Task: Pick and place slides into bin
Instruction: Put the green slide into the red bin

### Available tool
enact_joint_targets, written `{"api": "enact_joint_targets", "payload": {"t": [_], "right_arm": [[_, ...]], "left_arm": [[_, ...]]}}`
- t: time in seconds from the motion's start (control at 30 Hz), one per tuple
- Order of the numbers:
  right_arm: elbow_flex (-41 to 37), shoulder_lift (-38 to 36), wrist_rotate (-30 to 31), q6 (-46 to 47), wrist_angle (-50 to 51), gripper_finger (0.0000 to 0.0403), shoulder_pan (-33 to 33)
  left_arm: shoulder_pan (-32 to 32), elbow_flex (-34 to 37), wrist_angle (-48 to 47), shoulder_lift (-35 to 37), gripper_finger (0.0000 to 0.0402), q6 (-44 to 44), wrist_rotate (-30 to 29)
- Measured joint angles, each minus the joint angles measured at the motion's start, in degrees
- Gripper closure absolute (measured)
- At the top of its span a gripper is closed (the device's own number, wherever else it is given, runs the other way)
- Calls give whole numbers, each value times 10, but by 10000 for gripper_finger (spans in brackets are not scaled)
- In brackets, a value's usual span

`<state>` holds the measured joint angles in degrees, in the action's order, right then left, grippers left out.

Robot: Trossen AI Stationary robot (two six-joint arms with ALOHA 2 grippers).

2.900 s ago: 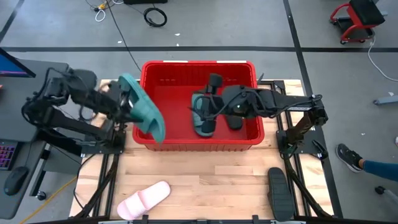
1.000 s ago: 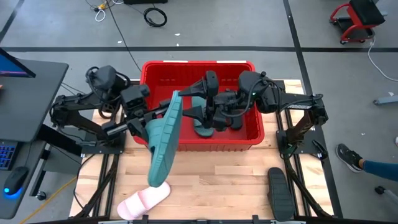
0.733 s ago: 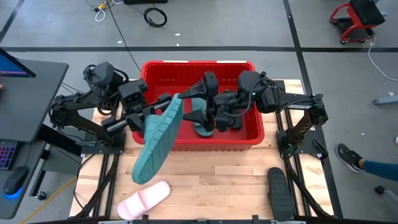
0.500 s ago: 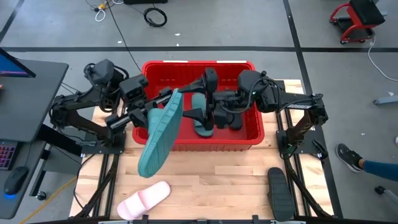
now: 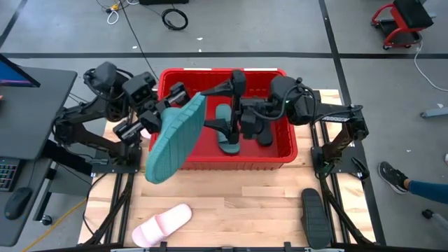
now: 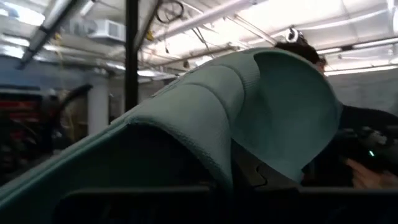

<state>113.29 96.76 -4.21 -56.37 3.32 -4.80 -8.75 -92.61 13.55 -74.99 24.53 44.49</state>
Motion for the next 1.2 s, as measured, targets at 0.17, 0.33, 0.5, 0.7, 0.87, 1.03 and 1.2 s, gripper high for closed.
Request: {"api": "enact_joint_targets", "payload": {"t": [0.17, 0.33, 0.5, 0.7, 0.87, 1.03, 1.2], "right_arm": [[0, -3, 8, -3, 14, 4, 0], [0, -2, 60, -8, 33, 6, 0], [0, -2, 81, 48, 32, 26, 0], [0, -2, 83, 42, 48, 54, 0], [0, -2, 82, 41, 51, 54, -2], [0, -2, 81, 47, 51, 55, -2], [1, -2, 75, 55, 51, 56, -3]], "left_arm": [[0, 0, -4, -1, 390, -12, -34], [-1, 3, -12, -5, 390, -14, -53], [-2, 1, -8, -3, 386, -21, -64], [-2, 3, -14, -4, 383, -27, -58], [-3, 3, -15, -4, 376, -21, -9], [-3, 3, -16, -4, 315, 15, -3], [-3, 3, -30, 2, 238, 19, -1]]}}
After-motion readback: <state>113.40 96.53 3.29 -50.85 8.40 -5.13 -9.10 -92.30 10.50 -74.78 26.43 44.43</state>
